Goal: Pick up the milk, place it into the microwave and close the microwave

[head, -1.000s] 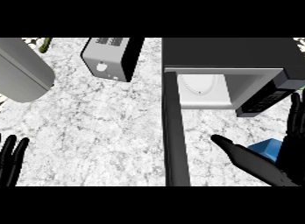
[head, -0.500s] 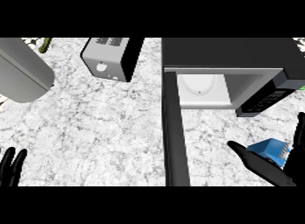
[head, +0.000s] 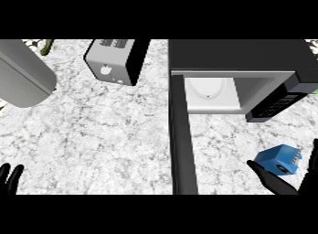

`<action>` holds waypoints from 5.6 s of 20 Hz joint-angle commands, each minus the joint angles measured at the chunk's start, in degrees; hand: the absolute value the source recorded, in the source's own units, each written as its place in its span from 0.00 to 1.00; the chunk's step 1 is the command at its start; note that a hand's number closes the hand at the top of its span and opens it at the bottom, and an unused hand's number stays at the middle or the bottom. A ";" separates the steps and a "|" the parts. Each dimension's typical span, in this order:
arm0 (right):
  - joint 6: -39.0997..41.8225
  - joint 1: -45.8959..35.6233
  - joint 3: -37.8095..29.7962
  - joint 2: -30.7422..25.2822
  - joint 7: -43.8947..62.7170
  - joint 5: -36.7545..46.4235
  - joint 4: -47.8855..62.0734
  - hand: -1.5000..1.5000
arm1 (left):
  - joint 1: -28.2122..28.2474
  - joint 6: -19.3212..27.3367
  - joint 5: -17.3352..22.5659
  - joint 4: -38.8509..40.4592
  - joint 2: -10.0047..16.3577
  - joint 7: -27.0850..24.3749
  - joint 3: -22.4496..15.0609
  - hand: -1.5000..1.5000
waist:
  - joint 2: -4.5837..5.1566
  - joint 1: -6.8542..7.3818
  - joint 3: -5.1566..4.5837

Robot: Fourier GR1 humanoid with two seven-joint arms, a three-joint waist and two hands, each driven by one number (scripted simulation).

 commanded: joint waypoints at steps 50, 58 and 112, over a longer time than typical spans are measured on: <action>17.25 -15.43 -17.34 -6.49 -40.24 -8.51 49.58 1.00 | 3.58 -2.89 2.95 -4.66 -1.77 3.03 0.98 0.00 | 0.11 -0.12 -0.04; 35.66 -19.28 -12.03 -13.61 -34.90 -10.35 49.36 1.00 | 2.23 -4.35 3.66 -2.56 -0.81 1.65 2.55 0.00 | 0.05 0.42 -0.01; 13.01 -56.92 -5.66 -12.09 -17.03 8.65 59.04 1.00 | -3.56 -11.72 11.30 3.58 1.86 3.39 10.50 0.00 | 1.73 6.04 -0.07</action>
